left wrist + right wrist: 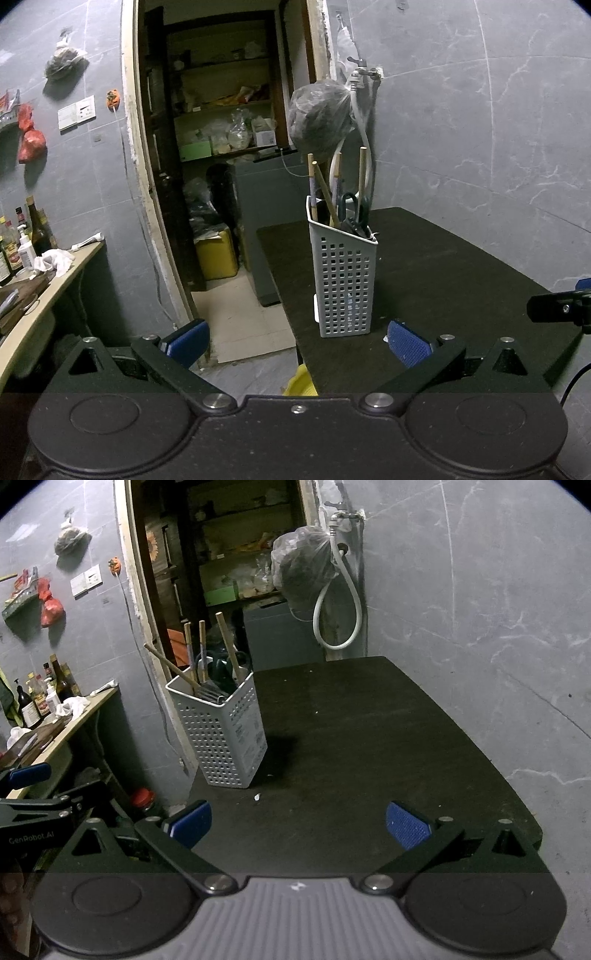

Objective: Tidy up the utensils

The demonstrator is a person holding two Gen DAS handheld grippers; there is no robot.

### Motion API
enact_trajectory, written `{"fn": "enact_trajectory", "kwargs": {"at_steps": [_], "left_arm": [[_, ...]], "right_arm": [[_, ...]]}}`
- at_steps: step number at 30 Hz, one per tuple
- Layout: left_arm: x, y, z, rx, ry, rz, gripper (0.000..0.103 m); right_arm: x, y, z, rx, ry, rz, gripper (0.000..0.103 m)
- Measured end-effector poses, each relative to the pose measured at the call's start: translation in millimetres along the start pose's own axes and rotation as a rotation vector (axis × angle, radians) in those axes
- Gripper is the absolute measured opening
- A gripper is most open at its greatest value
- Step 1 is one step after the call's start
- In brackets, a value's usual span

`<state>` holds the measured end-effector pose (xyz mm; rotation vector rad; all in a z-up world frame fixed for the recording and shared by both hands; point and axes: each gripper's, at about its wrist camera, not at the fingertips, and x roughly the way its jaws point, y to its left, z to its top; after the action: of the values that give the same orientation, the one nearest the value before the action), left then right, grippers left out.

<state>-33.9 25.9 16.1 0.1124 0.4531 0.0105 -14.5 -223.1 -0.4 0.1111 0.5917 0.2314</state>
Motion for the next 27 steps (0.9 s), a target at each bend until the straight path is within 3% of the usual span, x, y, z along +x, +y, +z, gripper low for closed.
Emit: {"fn": "enact_trajectory", "kwargs": {"at_steps": [27], "left_arm": [[5, -1, 0, 0.003, 0.008, -0.006, 0.102]], "right_arm": [[11, -9, 7, 0.008, 0.018, 0.0, 0.103]]}}
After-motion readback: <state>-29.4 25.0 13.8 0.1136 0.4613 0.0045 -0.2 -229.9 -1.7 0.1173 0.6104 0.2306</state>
